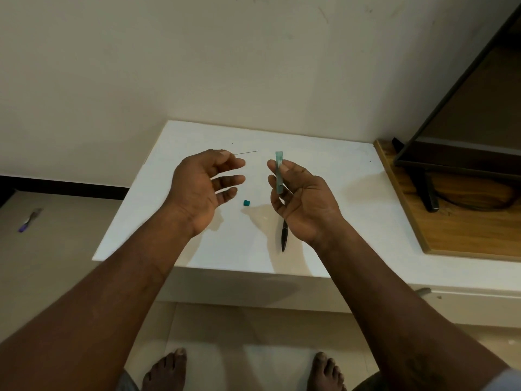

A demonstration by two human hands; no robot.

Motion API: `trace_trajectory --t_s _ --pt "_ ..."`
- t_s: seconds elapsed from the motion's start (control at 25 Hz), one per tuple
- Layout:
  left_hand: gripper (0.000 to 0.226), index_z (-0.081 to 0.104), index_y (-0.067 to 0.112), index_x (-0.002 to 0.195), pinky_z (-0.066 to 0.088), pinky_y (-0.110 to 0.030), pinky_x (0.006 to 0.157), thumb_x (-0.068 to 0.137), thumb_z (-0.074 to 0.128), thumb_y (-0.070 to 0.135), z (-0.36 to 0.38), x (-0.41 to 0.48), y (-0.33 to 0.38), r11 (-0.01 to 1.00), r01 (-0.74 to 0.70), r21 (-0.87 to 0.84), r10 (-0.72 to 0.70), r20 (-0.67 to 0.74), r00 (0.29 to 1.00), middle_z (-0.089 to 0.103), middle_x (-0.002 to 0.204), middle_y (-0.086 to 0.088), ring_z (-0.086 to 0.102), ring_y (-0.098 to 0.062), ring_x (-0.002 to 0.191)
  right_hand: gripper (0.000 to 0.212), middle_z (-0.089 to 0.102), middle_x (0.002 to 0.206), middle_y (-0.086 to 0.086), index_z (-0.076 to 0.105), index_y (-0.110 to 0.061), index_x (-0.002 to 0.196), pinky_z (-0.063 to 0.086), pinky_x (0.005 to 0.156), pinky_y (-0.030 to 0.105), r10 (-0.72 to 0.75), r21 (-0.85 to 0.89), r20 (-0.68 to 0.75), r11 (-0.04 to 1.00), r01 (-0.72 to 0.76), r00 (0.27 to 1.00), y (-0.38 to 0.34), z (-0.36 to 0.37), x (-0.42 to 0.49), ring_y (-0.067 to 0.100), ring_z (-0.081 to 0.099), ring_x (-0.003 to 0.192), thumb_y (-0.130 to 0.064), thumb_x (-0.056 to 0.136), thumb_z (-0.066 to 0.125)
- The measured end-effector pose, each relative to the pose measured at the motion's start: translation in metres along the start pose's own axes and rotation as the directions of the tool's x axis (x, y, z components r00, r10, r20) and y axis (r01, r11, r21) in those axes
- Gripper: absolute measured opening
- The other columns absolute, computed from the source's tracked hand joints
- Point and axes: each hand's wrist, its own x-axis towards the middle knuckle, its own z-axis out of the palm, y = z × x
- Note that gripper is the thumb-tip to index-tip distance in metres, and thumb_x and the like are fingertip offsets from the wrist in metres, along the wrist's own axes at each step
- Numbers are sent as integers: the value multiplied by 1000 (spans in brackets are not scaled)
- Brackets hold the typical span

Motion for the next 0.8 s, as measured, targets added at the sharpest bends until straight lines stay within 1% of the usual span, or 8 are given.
trace_trajectory --t_s 0.04,0.08,0.16,0.28,0.36,0.48,0.64,0.8 --pt "20 71 18 82 54 -31 65 96 57 22 1 0 -1 1000 11 11 -12 61 998 79 100 -6 73 -21 77 19 82 115 1 73 -14 118 54 83 29 -23 -29 8 999 23 1000 2 1 0 15 66 97 -15 100 68" --pt "22 71 18 82 55 -32 66 97 56 22 1 0 -2 998 7 60 -14 109 994 80 102 -7 74 -22 80 19 82 117 1 72 -14 119 54 83 29 -43 -54 21 998 44 999 3 2 0 15 66 97 -13 100 67" --pt "24 73 17 84 58 -32 68 99 55 20 2 1 -5 970 -44 241 1 179 984 80 103 -7 76 -25 86 23 81 118 3 70 -14 123 56 85 30 -97 -108 51 989 102 994 3 2 1 18 73 99 -7 102 64" --pt "20 76 12 89 61 -33 71 98 59 15 -1 3 -7 845 -139 516 11 244 970 80 94 -3 76 -27 93 29 82 114 3 69 -17 124 59 87 30 -212 -287 95 930 230 973 -3 0 2 23 79 103 -2 99 67" --pt "15 78 11 89 62 -38 77 95 64 14 -3 4 -8 768 -176 616 1 274 962 79 95 -1 74 -26 98 28 83 112 2 71 -17 121 58 91 34 -258 -384 110 880 280 960 -5 -2 2 22 79 103 -3 97 71" --pt "13 80 18 89 62 -42 84 94 69 18 -3 2 -10 693 -238 681 13 319 948 79 98 4 73 -20 99 23 83 109 1 74 -16 115 55 92 37 -244 -442 104 857 264 964 -5 -4 1 19 79 103 -5 94 74" --pt "7 81 26 92 62 -45 86 92 74 27 -3 0 -16 608 -314 729 76 340 937 79 101 7 73 -13 95 23 84 108 -3 75 -15 115 47 85 34 -180 -478 99 854 206 979 -1 -2 1 9 79 100 -9 92 77" --pt "9 81 28 95 60 -38 82 92 74 32 -5 1 -18 501 -378 778 185 331 925 78 94 12 71 -5 90 25 84 107 -6 75 -16 116 45 82 33 -155 -494 77 852 173 985 1 1 1 1 77 94 -12 92 77"
